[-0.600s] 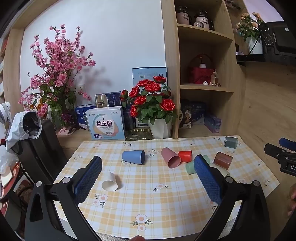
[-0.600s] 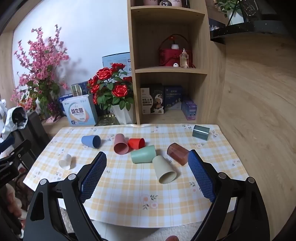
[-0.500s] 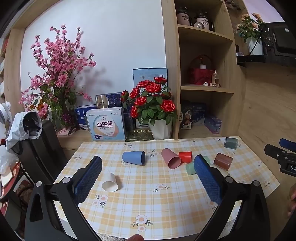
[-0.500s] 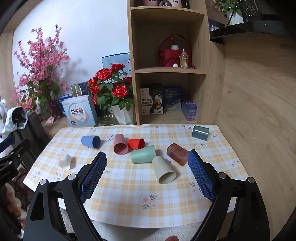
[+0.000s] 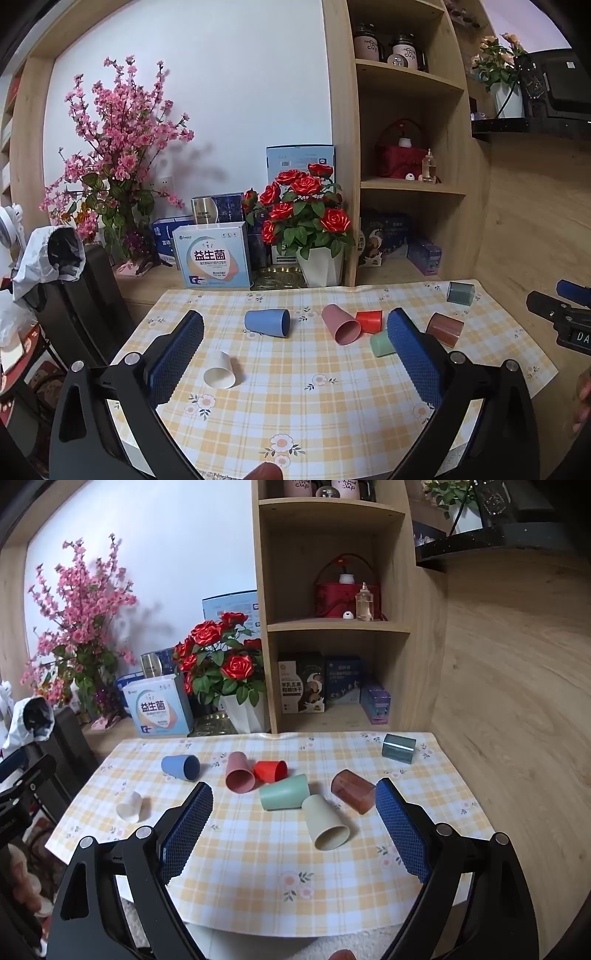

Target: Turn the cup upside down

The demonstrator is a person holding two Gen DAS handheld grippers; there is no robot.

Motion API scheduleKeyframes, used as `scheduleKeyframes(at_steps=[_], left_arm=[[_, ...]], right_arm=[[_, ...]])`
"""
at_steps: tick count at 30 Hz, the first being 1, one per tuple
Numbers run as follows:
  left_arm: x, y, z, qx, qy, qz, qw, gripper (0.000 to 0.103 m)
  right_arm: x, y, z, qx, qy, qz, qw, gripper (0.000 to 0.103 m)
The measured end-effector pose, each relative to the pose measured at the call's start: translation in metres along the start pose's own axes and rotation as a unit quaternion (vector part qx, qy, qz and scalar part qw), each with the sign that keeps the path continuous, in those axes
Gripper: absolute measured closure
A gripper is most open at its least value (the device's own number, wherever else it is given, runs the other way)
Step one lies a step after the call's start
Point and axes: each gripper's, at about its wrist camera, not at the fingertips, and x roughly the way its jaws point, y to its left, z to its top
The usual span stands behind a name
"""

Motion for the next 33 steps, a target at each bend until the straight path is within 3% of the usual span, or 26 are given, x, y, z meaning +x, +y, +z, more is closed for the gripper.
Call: scheduleKeyframes(at_steps=[33], left_arm=[[0.001, -0.005, -0.019, -0.002, -0.010, 0.001, 0.9999, 0.006]], right_arm=[[0.001, 0.003, -0.006, 0.002, 0.000, 0.000, 1.000, 0.017]])
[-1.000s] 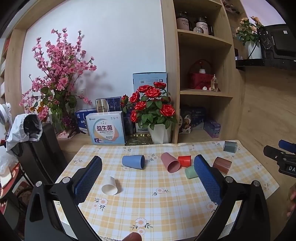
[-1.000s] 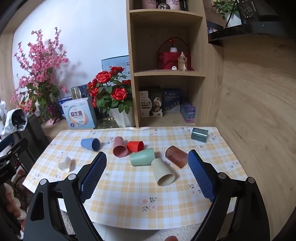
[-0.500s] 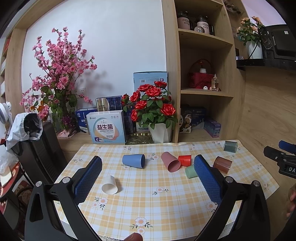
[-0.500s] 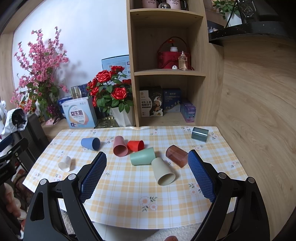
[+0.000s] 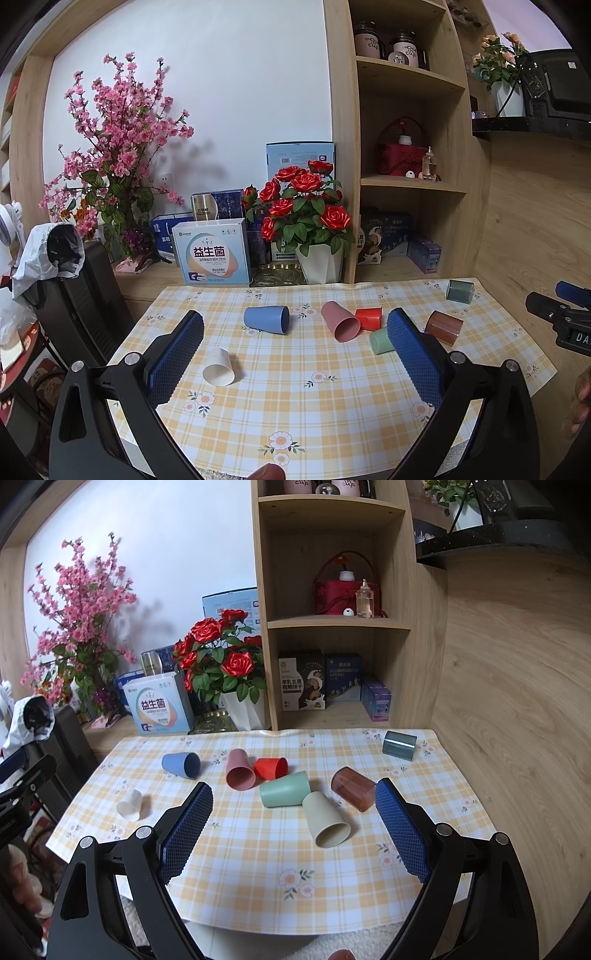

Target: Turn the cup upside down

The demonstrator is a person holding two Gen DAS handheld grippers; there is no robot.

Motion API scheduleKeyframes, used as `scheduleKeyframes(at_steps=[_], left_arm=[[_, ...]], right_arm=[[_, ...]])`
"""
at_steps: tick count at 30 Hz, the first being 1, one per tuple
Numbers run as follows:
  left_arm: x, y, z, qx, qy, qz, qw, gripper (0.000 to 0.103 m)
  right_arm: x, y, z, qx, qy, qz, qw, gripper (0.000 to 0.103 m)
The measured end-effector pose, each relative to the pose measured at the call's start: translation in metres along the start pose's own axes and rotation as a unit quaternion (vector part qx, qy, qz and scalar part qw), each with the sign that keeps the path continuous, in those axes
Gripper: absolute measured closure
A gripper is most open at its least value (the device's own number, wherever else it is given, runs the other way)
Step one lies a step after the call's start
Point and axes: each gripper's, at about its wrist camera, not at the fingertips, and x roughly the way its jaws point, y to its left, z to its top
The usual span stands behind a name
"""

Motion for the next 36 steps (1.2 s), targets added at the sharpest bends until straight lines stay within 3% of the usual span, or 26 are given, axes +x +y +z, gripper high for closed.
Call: scheduleKeyframes(at_steps=[36], left_arm=[[0.004, -0.002, -0.014, -0.004, 0.004, -0.004, 1.0000, 0.006]], right_arm=[[0.004, 0.002, -0.015, 0.006, 0.008, 0.006, 1.000, 0.017]])
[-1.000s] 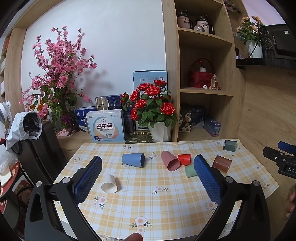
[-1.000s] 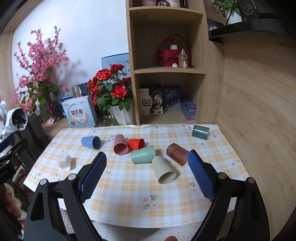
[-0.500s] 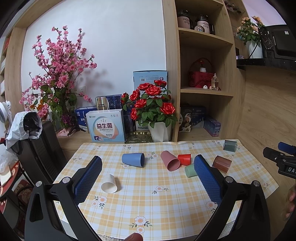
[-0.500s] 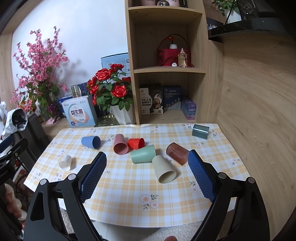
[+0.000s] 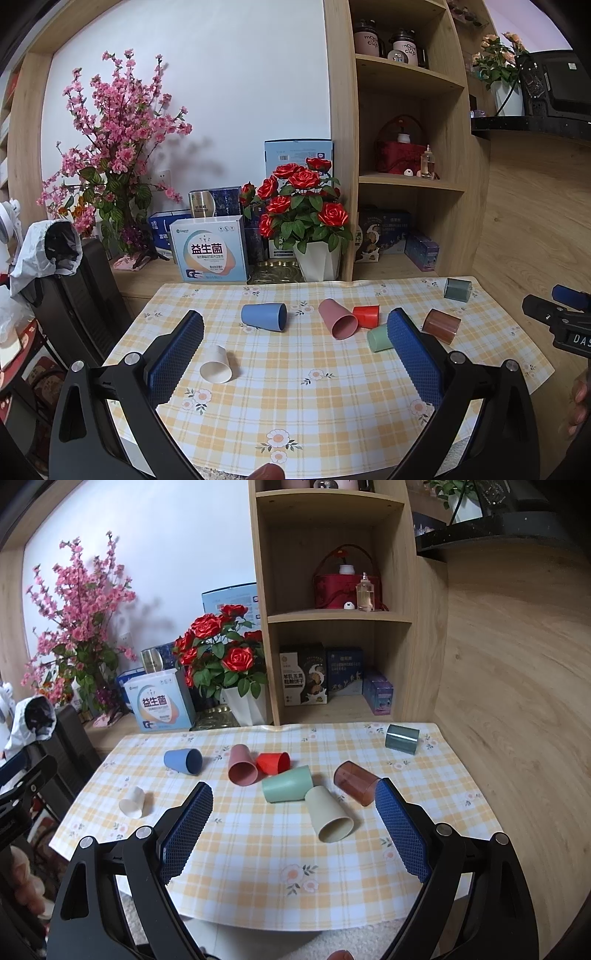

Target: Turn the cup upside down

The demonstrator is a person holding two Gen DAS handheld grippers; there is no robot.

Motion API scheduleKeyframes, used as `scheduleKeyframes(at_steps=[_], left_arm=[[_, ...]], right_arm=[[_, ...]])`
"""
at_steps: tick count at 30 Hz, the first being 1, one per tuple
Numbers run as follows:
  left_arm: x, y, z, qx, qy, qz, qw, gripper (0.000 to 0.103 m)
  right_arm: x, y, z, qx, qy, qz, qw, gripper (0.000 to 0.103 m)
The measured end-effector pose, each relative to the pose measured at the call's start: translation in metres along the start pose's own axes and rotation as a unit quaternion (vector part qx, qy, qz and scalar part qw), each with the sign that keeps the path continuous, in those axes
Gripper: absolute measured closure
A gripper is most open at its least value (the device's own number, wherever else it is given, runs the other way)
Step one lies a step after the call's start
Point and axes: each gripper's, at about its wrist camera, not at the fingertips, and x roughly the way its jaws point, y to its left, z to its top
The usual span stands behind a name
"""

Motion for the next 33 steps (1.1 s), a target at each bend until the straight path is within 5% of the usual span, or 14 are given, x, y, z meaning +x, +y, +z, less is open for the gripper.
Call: scheduleKeyframes(at_steps=[13, 22, 33], left_arm=[[0.016, 0.044, 0.002, -0.027, -0.018, 0.028, 0.9991, 0.006], [0.077, 0.124, -0.024, -0.082, 0.064, 0.077, 0.9917, 0.006], [0.159, 0.194, -0.054, -0.180, 0.160, 0.101, 0.9653, 0.006]], right_arm=[[0.013, -0.007, 0.006, 0.022, -0.008, 0.012, 1.000, 0.016], [0.062, -0.016, 0.012, 0.026, 0.010, 0.012, 1.000, 0.016], [0.129, -0.009, 0.002, 0.000, 0.053, -0.005, 0.999, 0.016]])
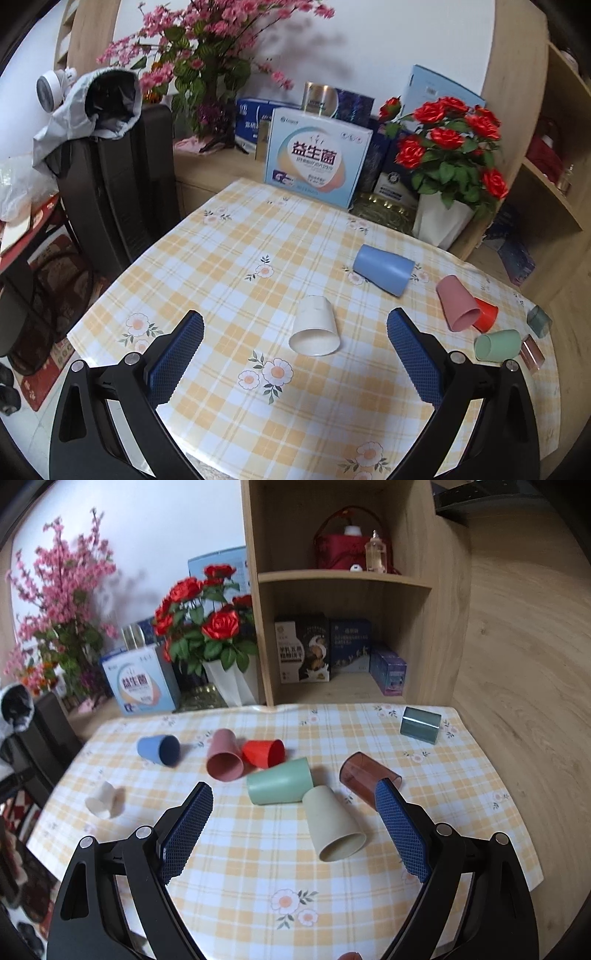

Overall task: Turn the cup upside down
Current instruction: 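Move the left tool toward the small white cup and close on it, then lift the white cup with the left tool and open to release it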

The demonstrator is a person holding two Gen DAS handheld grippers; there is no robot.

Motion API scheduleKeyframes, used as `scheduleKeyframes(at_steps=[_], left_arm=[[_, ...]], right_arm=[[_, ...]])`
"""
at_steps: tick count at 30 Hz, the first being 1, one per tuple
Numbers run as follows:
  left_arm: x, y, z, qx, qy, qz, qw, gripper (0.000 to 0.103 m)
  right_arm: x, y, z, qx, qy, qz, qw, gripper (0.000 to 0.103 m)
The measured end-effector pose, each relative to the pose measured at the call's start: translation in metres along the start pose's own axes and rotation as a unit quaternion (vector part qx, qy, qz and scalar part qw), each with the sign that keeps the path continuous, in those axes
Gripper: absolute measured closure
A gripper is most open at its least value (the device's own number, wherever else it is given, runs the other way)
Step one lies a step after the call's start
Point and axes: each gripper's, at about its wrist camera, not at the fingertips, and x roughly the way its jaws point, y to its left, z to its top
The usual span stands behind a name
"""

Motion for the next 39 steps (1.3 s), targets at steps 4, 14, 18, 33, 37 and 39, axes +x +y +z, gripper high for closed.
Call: scheduleKeyframes(at_steps=[4, 14, 18, 33, 37, 39], left_arm=[[0.026, -0.006, 0.001, 0.009, 0.015, 0.012, 0.9998, 0.006], [0.107, -0.017, 0.003, 0.022, 0.101, -0.020, 0.9944, 0.015], [0.147, -0.020, 0.006, 0.030, 0.148, -0.009, 0.9884, 0.015], [0.222, -0.025, -0.007, 0.032, 0.264, 0.001, 0.9639, 0.021], [0.222, -0.027, -0.013, 0.032, 0.273, -0.001, 0.9615, 0.036], [0.222, -0.027, -0.014, 0.028, 0.276, -0.004, 0.9607, 0.047]], right_arm=[[0.015, -0.005, -0.005, 0.009, 0.015, -0.003, 1.000, 0.016], [0.045, -0.025, -0.021, 0.039, 0.058, -0.020, 0.997, 0.016], [0.052, -0.028, -0.025, 0.041, 0.067, -0.023, 0.997, 0.017], [0.070, -0.030, -0.033, 0.044, 0.096, -0.024, 0.994, 0.016], [0.073, -0.031, -0.036, 0.048, 0.101, -0.024, 0.993, 0.016], [0.075, -0.032, -0.037, 0.052, 0.106, -0.022, 0.993, 0.016]])
